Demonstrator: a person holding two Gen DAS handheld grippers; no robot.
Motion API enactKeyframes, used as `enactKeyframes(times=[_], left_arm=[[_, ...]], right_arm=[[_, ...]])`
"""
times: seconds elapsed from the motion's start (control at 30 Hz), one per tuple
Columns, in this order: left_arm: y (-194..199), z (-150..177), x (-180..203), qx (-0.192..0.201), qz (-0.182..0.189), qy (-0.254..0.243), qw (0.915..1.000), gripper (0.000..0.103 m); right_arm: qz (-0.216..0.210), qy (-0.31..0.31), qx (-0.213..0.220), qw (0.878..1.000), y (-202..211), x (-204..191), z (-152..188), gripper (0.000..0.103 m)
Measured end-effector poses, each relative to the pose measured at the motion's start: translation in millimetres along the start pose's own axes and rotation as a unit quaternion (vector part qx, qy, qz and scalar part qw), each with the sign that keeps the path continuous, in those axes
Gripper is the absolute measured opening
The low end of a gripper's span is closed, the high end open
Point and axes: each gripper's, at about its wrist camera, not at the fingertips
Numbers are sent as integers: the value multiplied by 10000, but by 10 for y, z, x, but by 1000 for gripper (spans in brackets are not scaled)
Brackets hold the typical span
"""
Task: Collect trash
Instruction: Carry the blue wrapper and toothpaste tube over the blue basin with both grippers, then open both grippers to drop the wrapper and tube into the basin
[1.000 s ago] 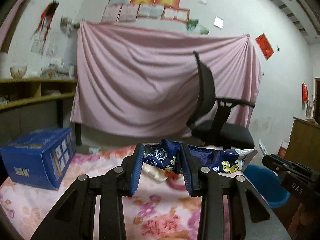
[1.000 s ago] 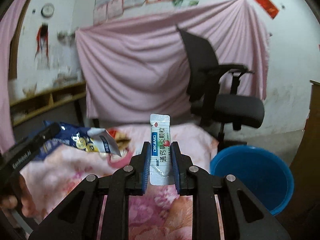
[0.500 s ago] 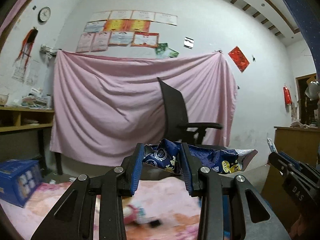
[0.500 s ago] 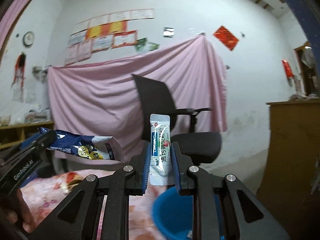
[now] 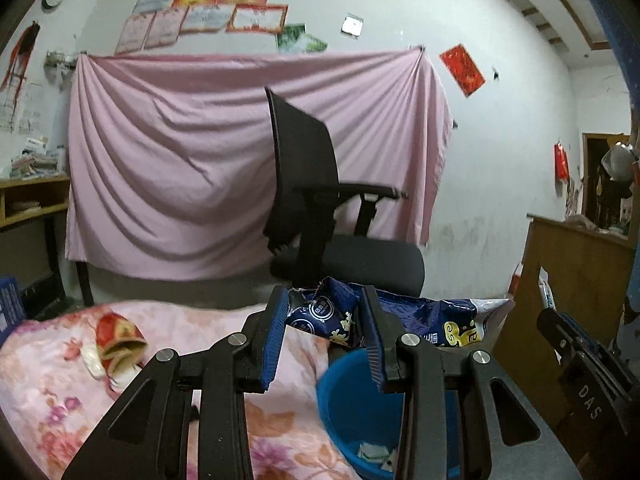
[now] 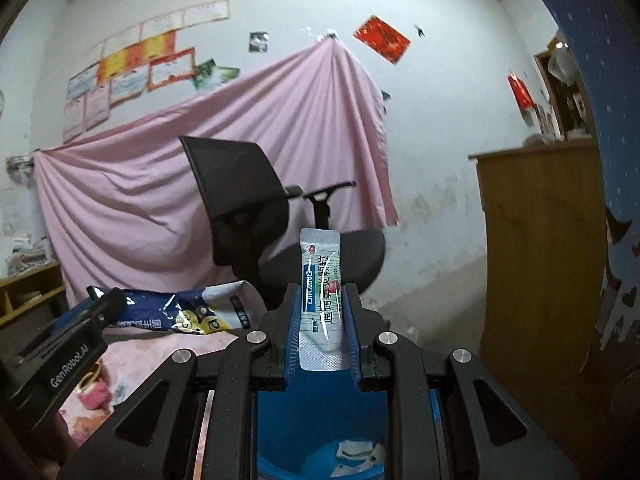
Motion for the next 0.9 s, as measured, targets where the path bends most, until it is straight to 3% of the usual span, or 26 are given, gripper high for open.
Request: enactKeyframes(times=[0.3,0.53,0.7,0.9], left_arm=[[-389,52,25,-735,-179,80,9971,32],[-608,167,10,-1447,162,130,9893,33],[-626,201,-42,-1512,179,201,9881,38],[-619,186,-96,-1524,166,257,9878,42]], right_arm=[[57,-358,-529,9979,-255,144,121,19],[3,-426,-982,9943,-431,121,215,21],[-16,-382,-1079,9934,-445,76,221,30],[-27,-362,-1093,9933,-442,61,218,34]])
Point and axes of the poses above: each gripper's, at about its wrist camera, not at the fingertips, and y roughly against the way its jaws point, x to its right, z to its underside, and after that the axes turned 1 degree about -x, right-handed
